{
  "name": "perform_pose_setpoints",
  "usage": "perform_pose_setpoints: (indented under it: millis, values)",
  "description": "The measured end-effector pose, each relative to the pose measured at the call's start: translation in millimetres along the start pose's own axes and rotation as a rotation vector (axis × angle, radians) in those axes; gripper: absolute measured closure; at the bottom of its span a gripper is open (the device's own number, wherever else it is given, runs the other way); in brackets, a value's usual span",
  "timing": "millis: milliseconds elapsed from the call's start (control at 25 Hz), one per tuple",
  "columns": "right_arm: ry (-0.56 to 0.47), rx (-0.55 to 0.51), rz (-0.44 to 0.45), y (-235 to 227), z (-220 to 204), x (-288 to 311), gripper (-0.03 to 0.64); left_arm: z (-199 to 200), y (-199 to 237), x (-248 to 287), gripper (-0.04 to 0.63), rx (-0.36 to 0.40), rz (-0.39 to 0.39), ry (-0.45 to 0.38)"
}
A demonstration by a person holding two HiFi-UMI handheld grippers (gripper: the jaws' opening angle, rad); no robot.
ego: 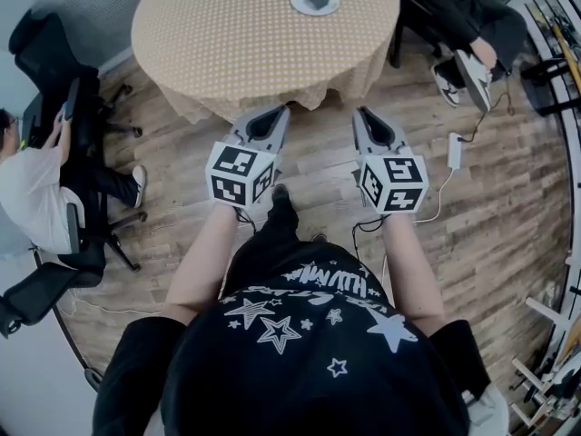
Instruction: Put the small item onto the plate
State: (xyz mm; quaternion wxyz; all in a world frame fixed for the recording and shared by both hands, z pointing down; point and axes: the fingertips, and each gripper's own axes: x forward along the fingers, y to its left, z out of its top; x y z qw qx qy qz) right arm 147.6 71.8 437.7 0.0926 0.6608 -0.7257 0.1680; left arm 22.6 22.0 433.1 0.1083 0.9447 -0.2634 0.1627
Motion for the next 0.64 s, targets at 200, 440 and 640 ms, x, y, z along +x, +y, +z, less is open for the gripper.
perform_pose_setpoints:
  millis: [200, 440, 640]
  values:
    - [-0.004, -0.012, 0.009, 7, -10, -33, 0.574, -9, -25, -18, 0.588, 0.0, 0.004, -0.007]
    - [-0.016, -0.039, 0.028, 25, -20, -75, 0.574, -18, -56, -46, 0.588, 0.01, 0.009, -0.023]
    - [-0.017, -0.047, 0.039, 44, -31, -104, 0.574, -31, -77, -72, 0.588, 0.009, 0.012, -0.027]
